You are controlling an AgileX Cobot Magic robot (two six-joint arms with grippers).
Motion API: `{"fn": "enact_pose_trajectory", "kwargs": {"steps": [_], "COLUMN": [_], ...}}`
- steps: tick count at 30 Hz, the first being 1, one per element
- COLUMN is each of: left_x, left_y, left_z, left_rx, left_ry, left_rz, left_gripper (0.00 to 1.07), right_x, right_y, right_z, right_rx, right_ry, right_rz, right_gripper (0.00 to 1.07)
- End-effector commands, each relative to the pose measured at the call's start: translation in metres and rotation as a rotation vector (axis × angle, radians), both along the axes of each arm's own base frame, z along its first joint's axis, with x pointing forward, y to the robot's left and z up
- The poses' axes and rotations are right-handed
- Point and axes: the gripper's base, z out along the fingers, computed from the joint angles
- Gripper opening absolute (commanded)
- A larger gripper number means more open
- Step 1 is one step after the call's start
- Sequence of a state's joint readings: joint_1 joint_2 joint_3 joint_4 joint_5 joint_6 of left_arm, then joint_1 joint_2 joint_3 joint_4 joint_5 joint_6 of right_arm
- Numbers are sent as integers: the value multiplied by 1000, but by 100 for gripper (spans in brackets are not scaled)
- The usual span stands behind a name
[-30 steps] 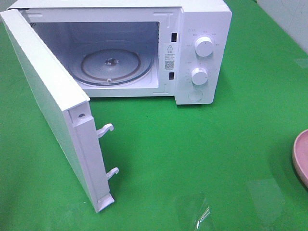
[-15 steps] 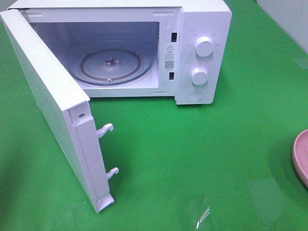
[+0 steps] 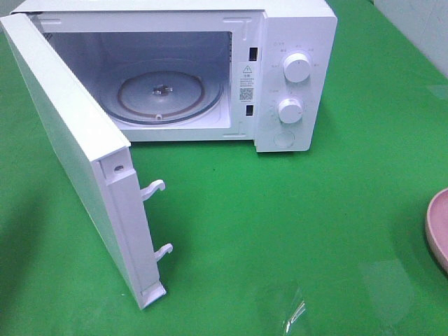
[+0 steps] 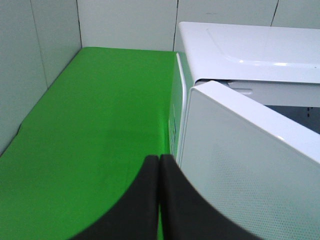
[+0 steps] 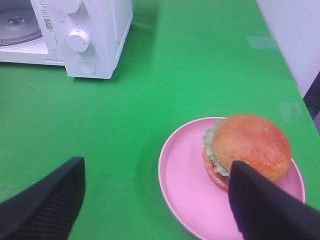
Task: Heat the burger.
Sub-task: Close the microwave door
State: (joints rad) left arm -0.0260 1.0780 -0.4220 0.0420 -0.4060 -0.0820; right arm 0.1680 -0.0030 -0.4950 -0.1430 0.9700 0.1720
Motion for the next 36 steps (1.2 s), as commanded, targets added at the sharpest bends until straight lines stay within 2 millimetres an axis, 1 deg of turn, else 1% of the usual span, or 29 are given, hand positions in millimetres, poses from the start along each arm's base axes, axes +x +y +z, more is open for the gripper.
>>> {"fn": "enact_pose_trajectory", "kwargs": {"steps": [1,3,4,5,6,7,8,12,13,14,15,16,17,18,19,20,22,27,28,29,30,31,33,34,35,36], "left_x": [14,16,20,20,22,22,25,27,29,29,29,29,29,29,29,29,32,33,34,34,37,37,44,44,48,48], "left_y": [-7,-10,-14,-14,-17,-17,-20,-27,-34,-34,-42,-42,-52,-52,-60,-60,-73,-80,-86,-86,-93,-93,-106,-106,-114,-114], "left_z": [-10,-13,-19,-19,-25,-25,-30,-36,-41,-41,-47,-47,-53,-53,-58,-58,-66,-71,-73,-73,-74,-74,-75,-75,-73,-73], "left_rx": [-19,-15,-18,-18,-15,-15,-5,-11,-11,-11,1,1,8,8,12,12,-6,-22,-25,-25,-22,-22,-41,-41,-50,-50], "left_ry": [-39,-38,-19,-19,-1,-1,13,21,35,35,55,55,76,76,89,89,83,79,80,80,79,79,79,79,71,71], "left_rz": [-75,-101,-144,-144,-181,-181,-223,-274,-308,-308,-344,-344,-383,-383,-415,-415,-443,-450,-469,-469,-489,-489,-503,-503,-506,-506], "left_gripper": [0,0,0,0,0,0,0,0,0,0,0,0,0,0,0,0,0,0,0,0,0,0,0,0,0,0], "right_x": [-4,-4,-4,-4,-4,-4,-4,-4,-4,-4,-4,-4,-4,-4,-4,-4,-4,-4,-4,-4,-4,-4,-4,-4,-4,-4], "right_y": [0,0,0,0,0,0,0,0,0,0,0,0,0,0,0,0,0,0,0,0,0,0,0,0,0,0], "right_z": [0,0,0,0,0,0,0,0,0,0,0,0,0,0,0,0,0,0,0,0,0,0,0,0,0,0], "right_rx": [-1,-1,-1,-1,-1,-1,-1,-1,-1,-1,-1,-1,-1,-1,-1,-1,-1,-1,-1,-1,-1,-1,-1,-1,-1,-1], "right_ry": [-32,-32,-32,-32,-32,-32,-32,-32,-32,-32,-32,-32,-32,-32,-32,-32,-32,-32,-32,-32,-32,-32,-32,-32,-32,-32], "right_rz": [2,2,2,2,2,2,2,2,2,2,2,2,2,2,2,2,2,2,2,2,2,2,2,2,2,2], "right_gripper": [76,76,76,76,76,76,76,76,76,76,76,76,76,76,76,76,76,76,76,76,76,76,76,76,76,76]}}
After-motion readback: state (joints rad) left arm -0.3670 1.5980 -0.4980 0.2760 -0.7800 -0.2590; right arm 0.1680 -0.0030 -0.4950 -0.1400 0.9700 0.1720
